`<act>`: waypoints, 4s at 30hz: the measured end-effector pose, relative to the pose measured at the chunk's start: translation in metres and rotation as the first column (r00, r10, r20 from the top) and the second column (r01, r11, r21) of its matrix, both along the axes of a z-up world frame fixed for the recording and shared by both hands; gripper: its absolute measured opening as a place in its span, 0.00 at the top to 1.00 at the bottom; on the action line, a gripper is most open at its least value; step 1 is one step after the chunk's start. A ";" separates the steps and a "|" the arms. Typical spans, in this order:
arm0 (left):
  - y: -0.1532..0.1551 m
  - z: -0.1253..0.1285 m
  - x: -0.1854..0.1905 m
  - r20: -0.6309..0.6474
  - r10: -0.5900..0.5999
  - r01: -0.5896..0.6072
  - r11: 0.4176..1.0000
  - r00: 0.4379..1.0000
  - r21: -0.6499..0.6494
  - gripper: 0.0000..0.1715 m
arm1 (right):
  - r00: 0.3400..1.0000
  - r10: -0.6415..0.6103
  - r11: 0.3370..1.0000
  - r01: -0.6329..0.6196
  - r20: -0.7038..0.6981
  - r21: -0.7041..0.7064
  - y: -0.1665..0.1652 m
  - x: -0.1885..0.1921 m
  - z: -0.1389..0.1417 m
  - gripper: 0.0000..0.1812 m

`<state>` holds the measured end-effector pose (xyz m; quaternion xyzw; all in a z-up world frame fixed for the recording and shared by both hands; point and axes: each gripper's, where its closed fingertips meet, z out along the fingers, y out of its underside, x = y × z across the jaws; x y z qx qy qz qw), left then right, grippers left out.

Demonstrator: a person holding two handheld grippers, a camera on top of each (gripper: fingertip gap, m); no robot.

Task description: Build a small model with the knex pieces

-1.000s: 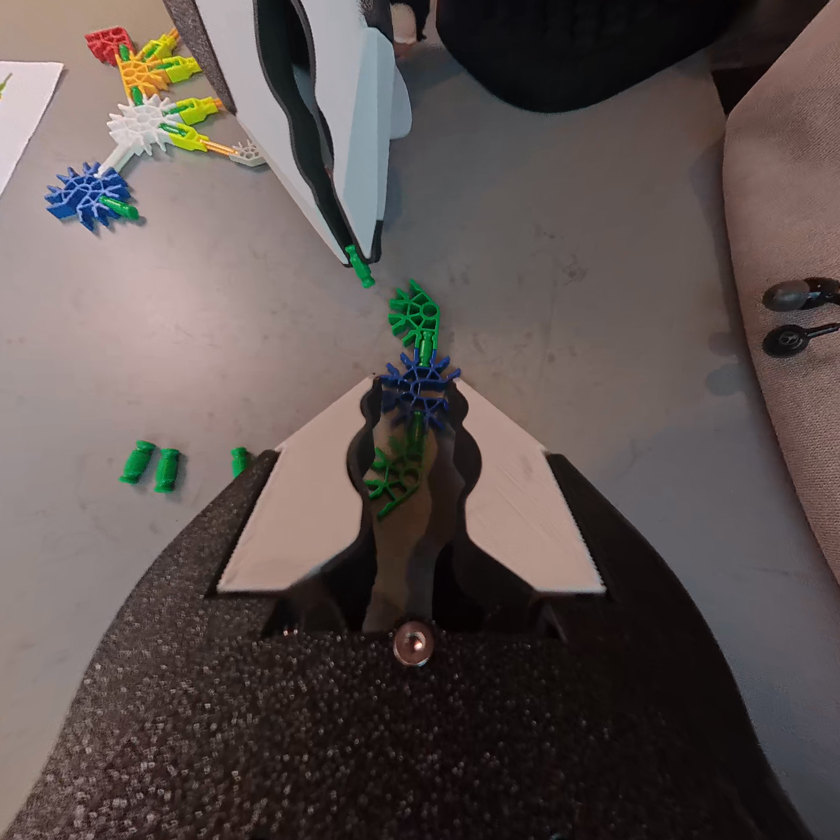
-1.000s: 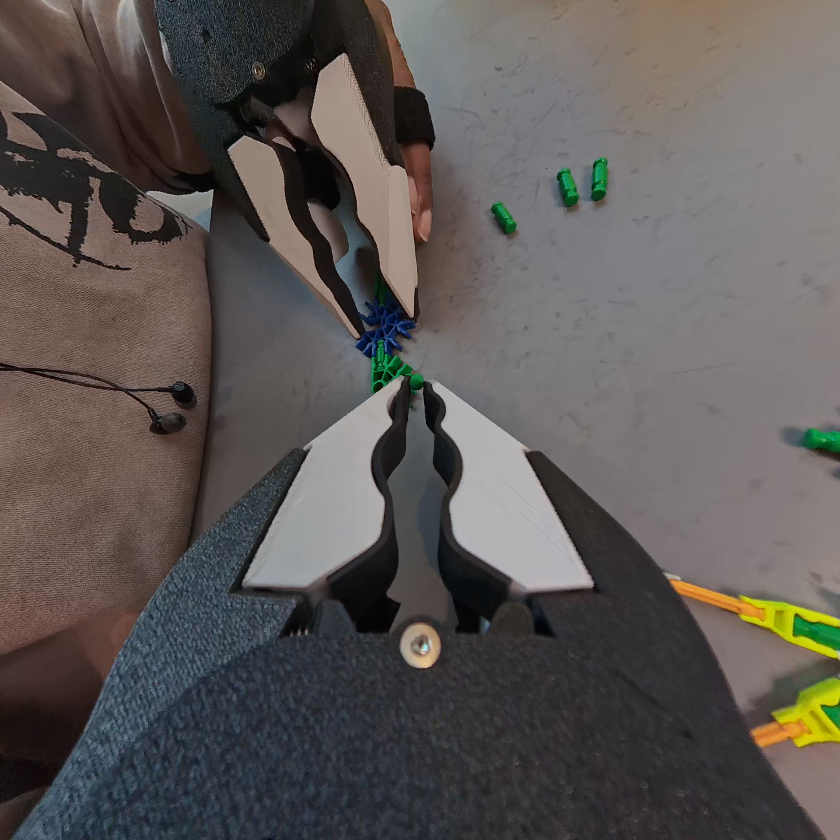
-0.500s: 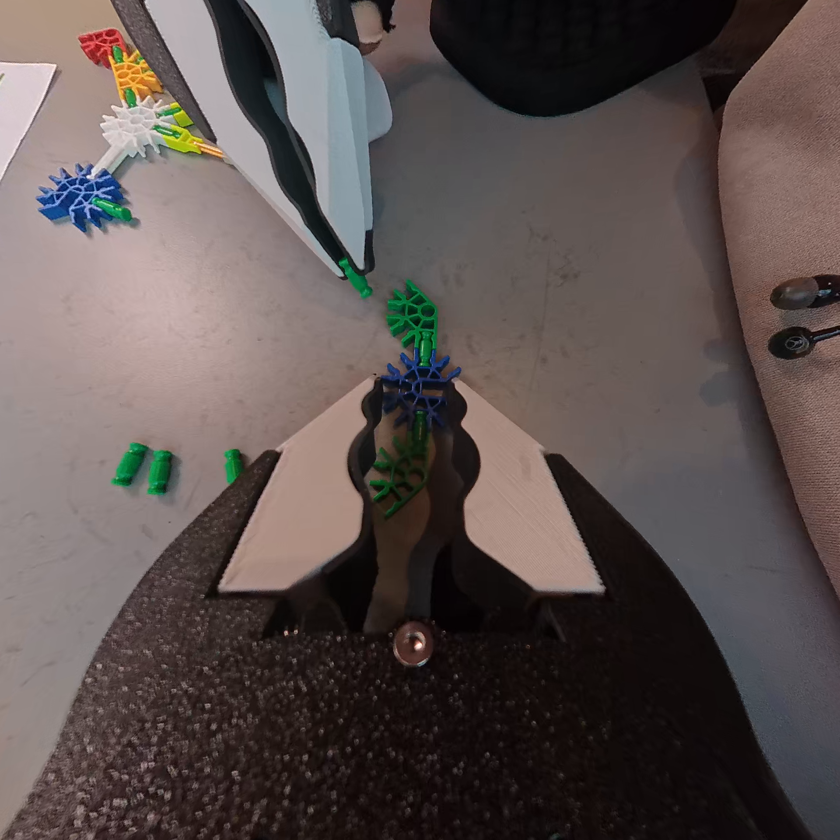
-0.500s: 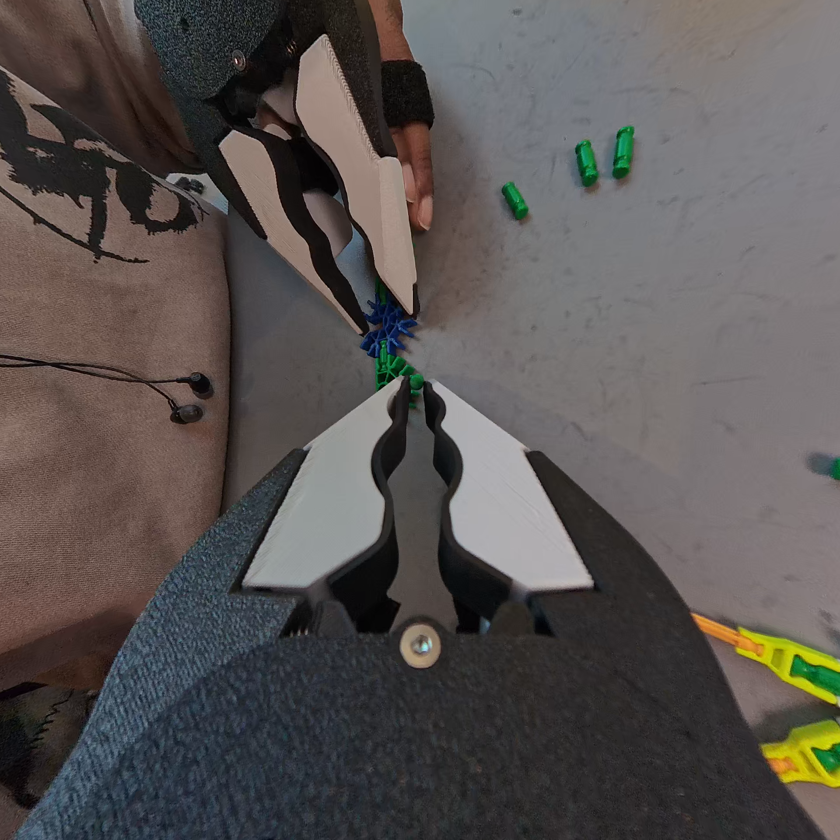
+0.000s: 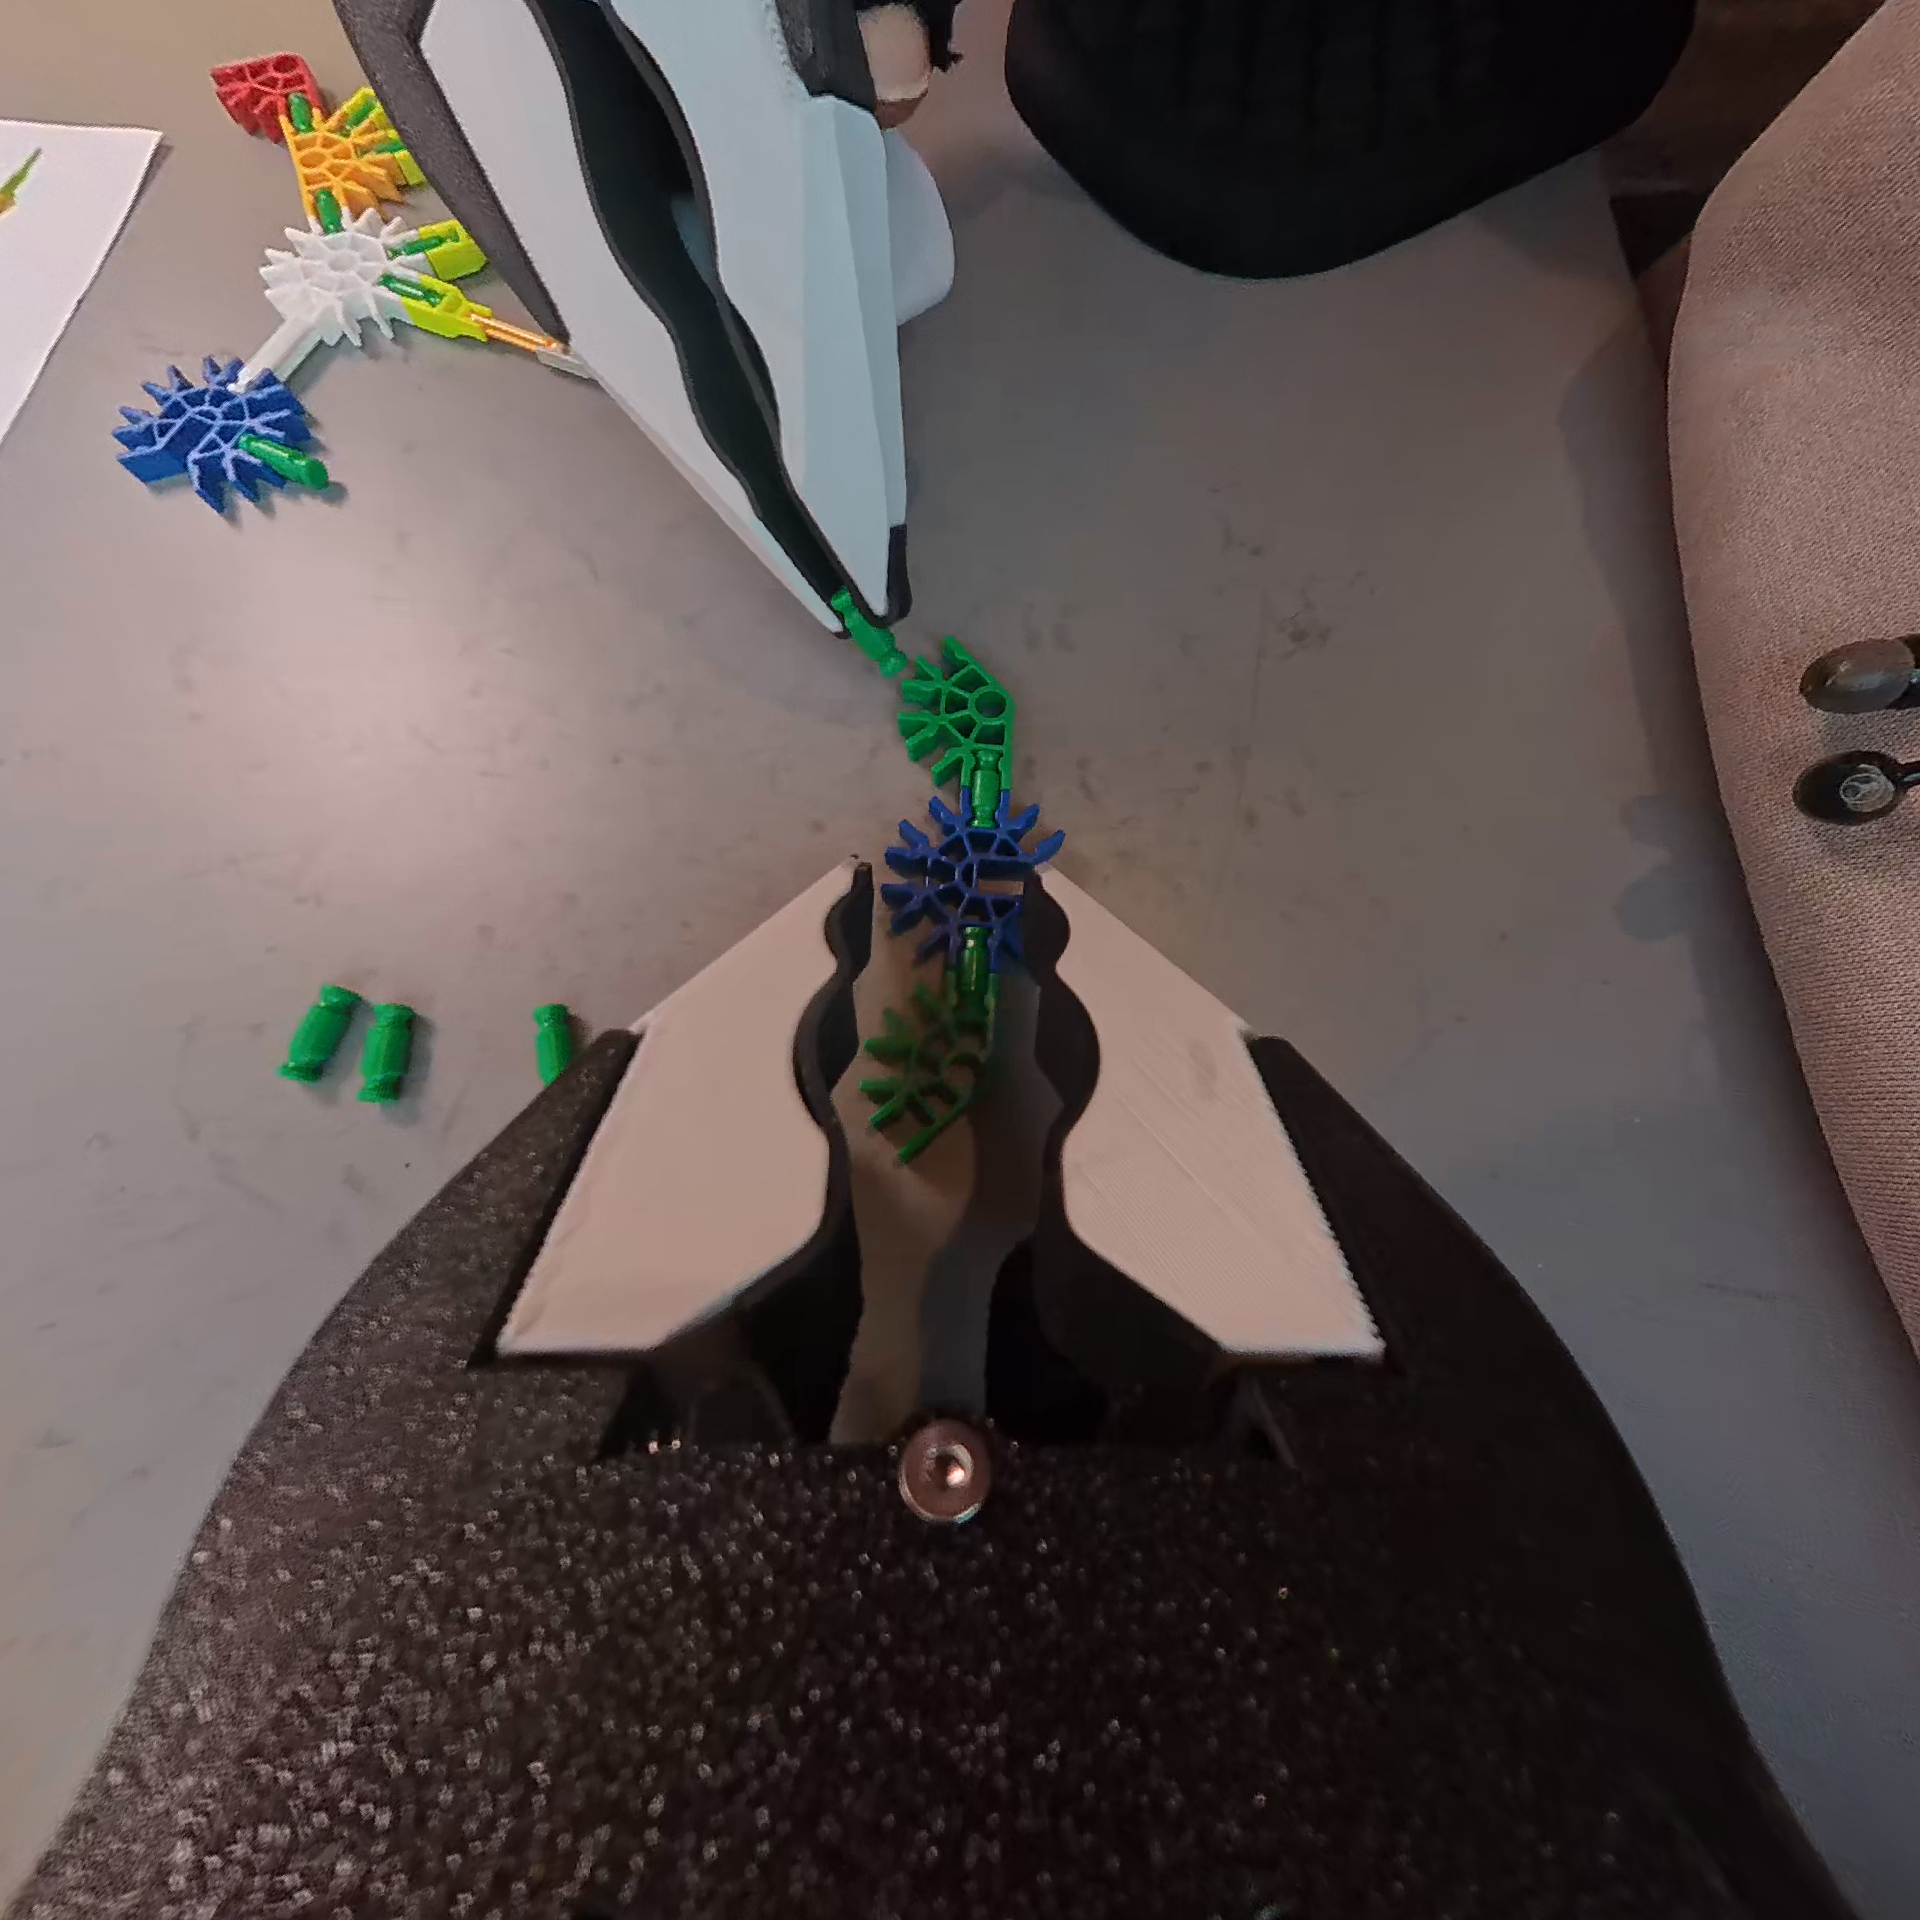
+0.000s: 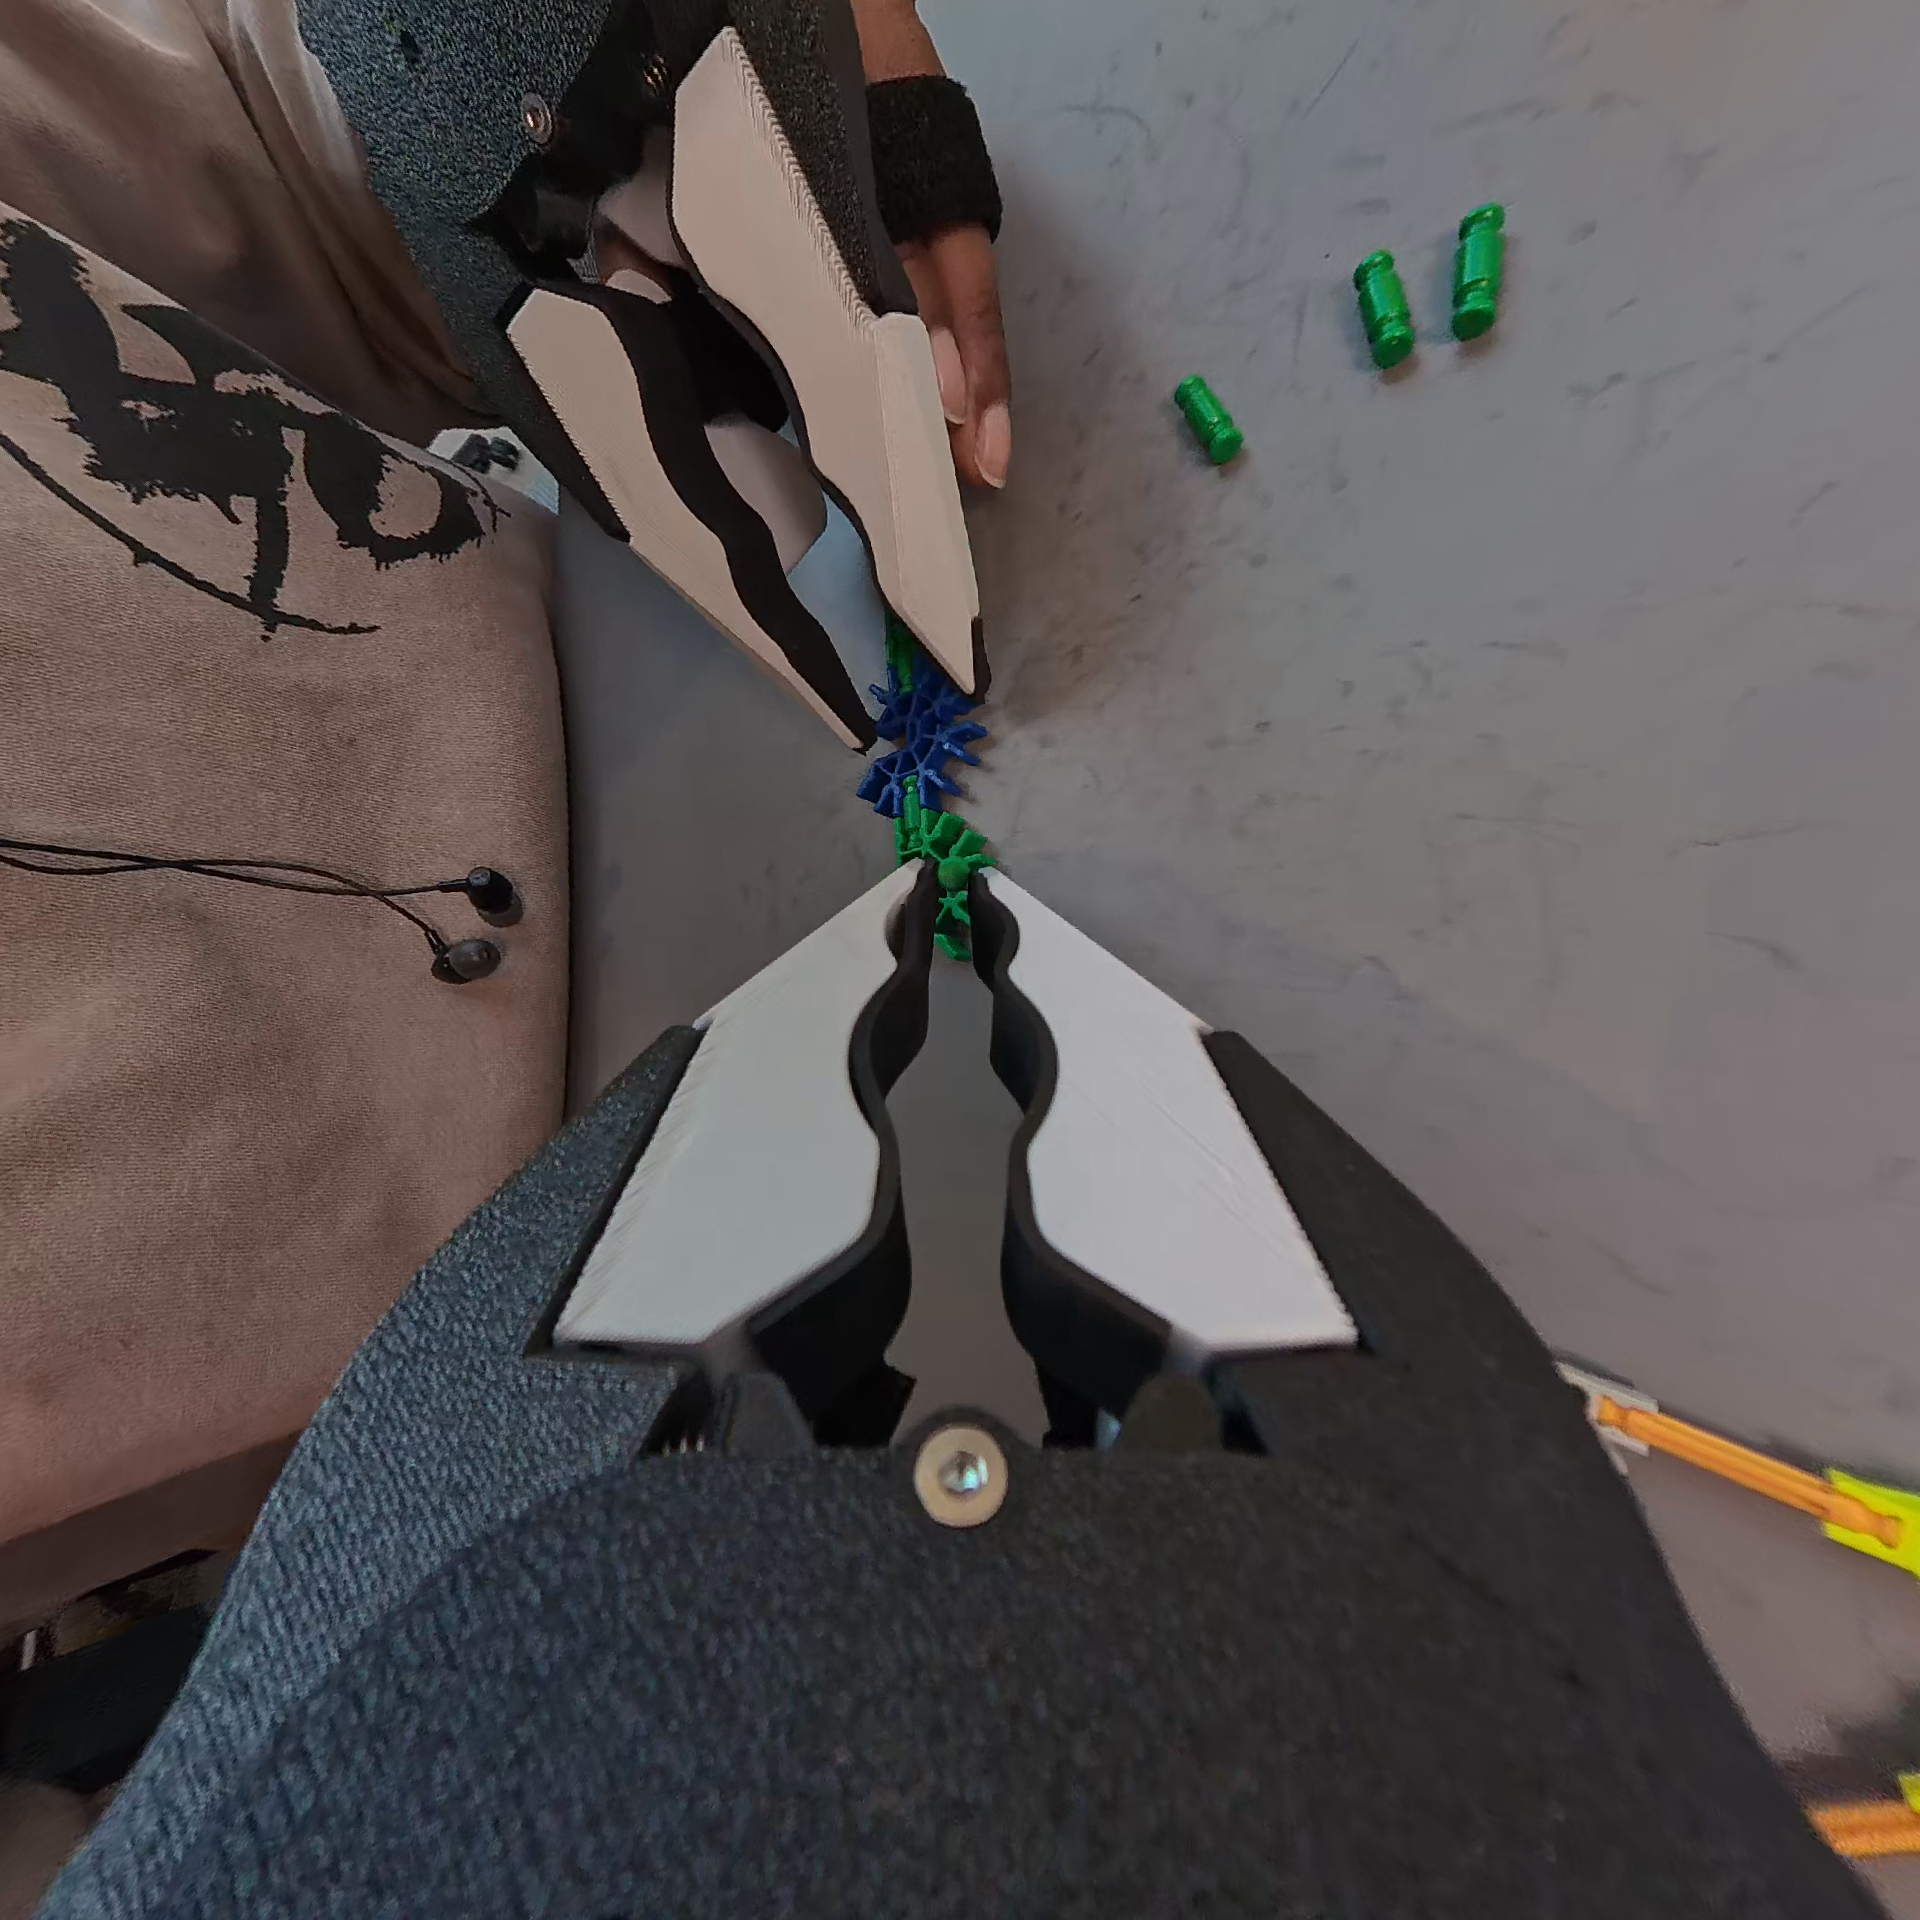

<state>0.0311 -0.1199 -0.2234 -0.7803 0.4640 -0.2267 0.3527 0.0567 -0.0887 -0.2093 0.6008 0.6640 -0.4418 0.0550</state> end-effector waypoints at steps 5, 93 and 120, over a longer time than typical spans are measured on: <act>-0.001 -0.001 0.002 -0.005 -0.002 0.002 1.000 1.000 0.000 0.84 | 0.999 0.013 1.000 -0.013 0.034 0.006 -0.006 0.002 -0.006 0.97; -0.017 0.000 -0.030 -0.086 -0.060 0.059 0.998 0.994 -0.019 0.91 | 0.856 0.515 0.727 -0.403 -0.053 0.556 -0.055 0.021 -0.013 0.97; -0.013 -0.003 -0.002 -0.059 -0.083 0.087 0.994 0.995 0.063 0.88 | 0.858 0.511 0.648 -0.427 0.056 0.631 -0.052 0.019 -0.014 0.97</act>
